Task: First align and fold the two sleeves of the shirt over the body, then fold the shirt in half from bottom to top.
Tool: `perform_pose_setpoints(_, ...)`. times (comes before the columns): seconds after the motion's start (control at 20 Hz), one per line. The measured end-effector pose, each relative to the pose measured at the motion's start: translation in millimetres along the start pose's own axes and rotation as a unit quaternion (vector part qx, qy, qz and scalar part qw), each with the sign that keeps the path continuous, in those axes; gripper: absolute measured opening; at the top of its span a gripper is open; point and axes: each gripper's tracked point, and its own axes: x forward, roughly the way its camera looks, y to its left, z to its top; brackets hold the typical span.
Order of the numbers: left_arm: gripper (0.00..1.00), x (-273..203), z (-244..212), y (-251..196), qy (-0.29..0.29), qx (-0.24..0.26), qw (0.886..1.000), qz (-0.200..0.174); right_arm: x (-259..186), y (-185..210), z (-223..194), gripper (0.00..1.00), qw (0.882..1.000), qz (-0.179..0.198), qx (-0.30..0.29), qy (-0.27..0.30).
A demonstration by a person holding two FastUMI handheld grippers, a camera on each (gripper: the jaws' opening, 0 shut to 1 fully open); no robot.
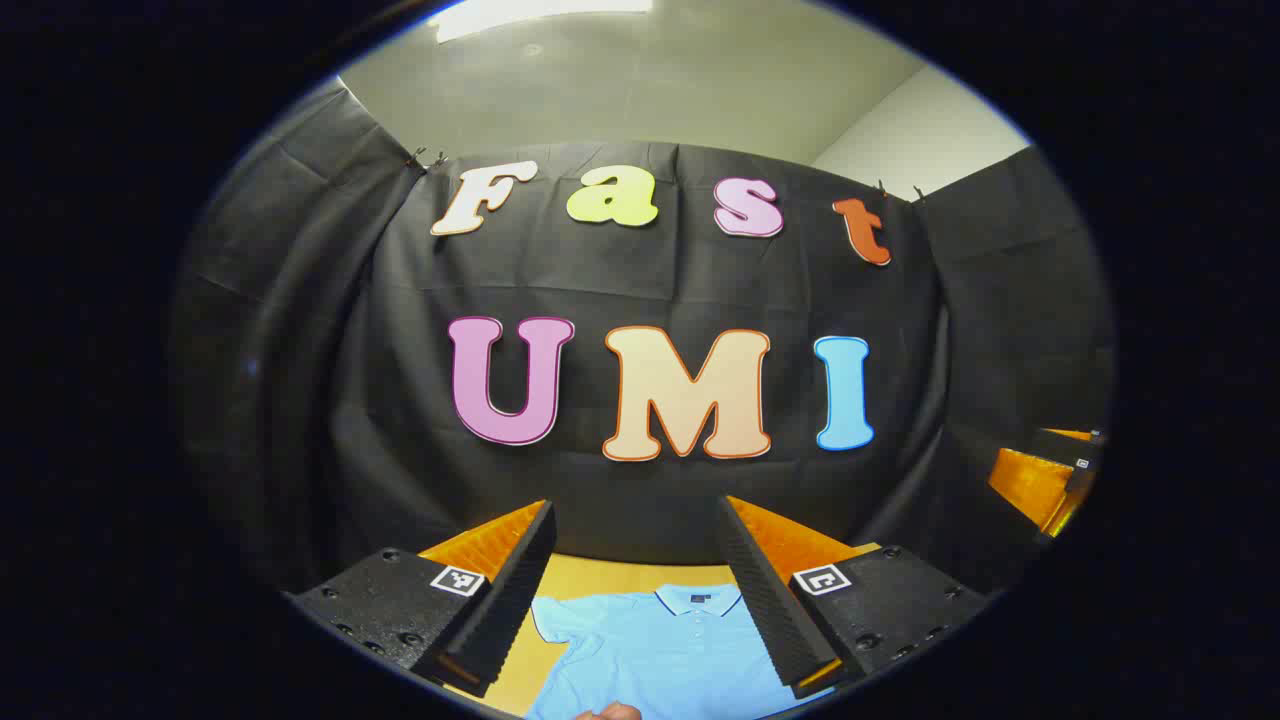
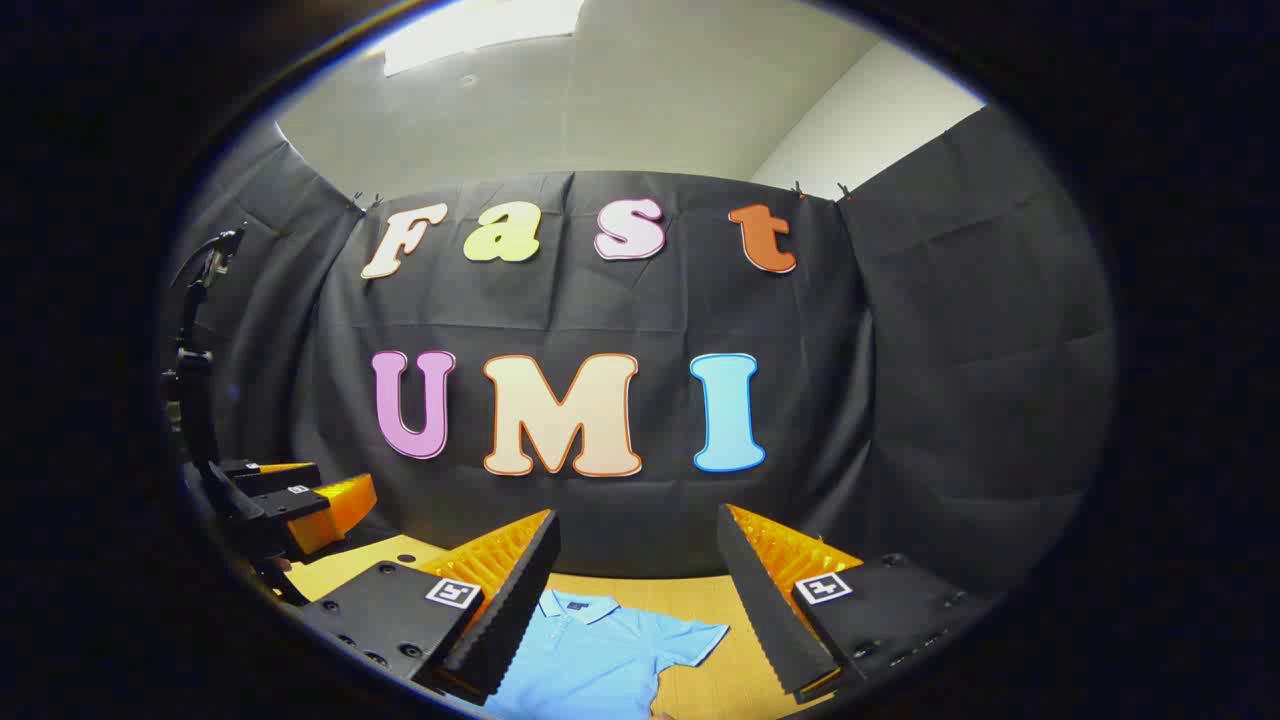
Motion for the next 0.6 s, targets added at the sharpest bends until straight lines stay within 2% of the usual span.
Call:
perform_pose_setpoints(0.2,0.95,-4,3,2,-0.007,0.009,1.000,-0.008,-2,-2,6,0.98,1.000,-0.010,-0.002,-0.013)
perform_pose_setpoints(0.6,0.95,7,-6,16,0.006,0.008,1.000,-0.006,9,10,-12,0.98,1.000,-0.007,-0.008,0.009)
